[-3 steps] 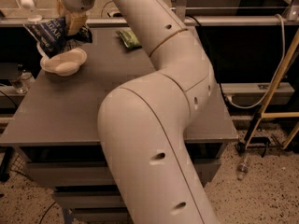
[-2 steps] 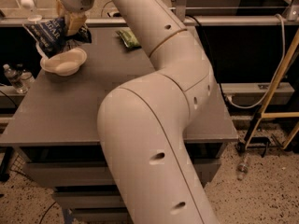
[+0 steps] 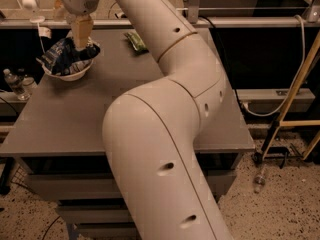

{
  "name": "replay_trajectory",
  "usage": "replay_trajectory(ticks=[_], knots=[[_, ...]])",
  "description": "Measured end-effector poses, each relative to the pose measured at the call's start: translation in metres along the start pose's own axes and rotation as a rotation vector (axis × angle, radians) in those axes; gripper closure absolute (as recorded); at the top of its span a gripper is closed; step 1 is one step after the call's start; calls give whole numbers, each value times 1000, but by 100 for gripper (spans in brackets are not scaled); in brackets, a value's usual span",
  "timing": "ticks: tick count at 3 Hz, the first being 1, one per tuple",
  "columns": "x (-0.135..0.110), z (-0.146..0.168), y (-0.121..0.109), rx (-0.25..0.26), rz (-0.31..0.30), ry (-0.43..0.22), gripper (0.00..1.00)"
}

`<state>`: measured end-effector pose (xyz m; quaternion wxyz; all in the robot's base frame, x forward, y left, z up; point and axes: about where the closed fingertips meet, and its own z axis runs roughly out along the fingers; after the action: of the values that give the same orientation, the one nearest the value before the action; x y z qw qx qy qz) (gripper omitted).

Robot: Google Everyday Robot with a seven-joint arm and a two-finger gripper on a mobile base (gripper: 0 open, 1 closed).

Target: Place blue chip bag into paper bowl

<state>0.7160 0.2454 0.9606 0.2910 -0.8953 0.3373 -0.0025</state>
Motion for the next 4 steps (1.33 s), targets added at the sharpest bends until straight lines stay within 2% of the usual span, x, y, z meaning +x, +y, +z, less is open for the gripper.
replay_trajectory(ticks=[1,2,3,4], knots=[[0,3,-1,3,0,-1,0],[0,4,1,-2,12,1,0],[14,-13,20,-4,79,9,0],[36,-33,52,8,171,11,0]])
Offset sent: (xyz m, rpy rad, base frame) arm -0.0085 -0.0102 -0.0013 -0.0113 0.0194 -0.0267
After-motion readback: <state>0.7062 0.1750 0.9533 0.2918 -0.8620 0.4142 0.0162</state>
